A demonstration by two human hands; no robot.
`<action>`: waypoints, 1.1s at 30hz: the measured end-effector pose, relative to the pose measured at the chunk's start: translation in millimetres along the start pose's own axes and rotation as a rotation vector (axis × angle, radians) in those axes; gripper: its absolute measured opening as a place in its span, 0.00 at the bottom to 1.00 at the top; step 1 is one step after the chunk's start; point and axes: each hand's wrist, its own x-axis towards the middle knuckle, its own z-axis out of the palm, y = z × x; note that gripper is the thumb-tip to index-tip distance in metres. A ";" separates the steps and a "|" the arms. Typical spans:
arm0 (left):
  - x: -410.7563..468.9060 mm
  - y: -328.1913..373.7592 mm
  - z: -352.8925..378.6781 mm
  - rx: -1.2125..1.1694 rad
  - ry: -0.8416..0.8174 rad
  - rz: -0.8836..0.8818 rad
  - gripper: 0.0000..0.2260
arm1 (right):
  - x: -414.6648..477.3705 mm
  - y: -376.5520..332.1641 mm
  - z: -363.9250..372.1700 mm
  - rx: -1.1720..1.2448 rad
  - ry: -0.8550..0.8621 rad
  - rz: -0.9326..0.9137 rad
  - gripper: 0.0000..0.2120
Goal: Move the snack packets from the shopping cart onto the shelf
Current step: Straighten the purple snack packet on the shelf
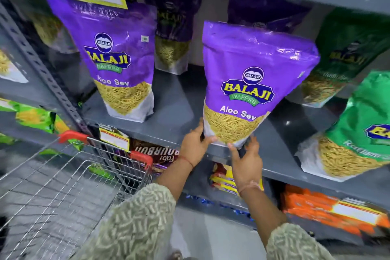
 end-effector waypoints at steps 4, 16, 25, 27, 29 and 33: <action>2.7 0.8 1.9 0.059 -0.015 -0.016 0.29 | -1.1 0.7 4.3 0.001 0.018 -0.010 0.29; -9.1 -47.1 -147.7 -0.212 0.860 -0.052 0.32 | -51.8 -64.4 111.9 0.208 -0.417 -0.302 0.38; 32.3 -94.4 -216.8 -0.186 0.355 -0.138 0.24 | 11.6 -98.0 198.7 0.069 -0.611 -0.146 0.26; 27.5 -93.6 -213.2 -0.199 0.350 -0.135 0.22 | 7.4 -90.2 201.5 0.013 -0.538 -0.187 0.21; 23.4 -92.3 -211.1 -0.211 0.353 -0.137 0.20 | 4.5 -92.5 201.6 0.005 -0.524 -0.214 0.22; 20.6 -92.0 -207.9 -0.177 0.398 -0.111 0.18 | 5.2 -96.8 201.4 -0.020 -0.526 -0.234 0.22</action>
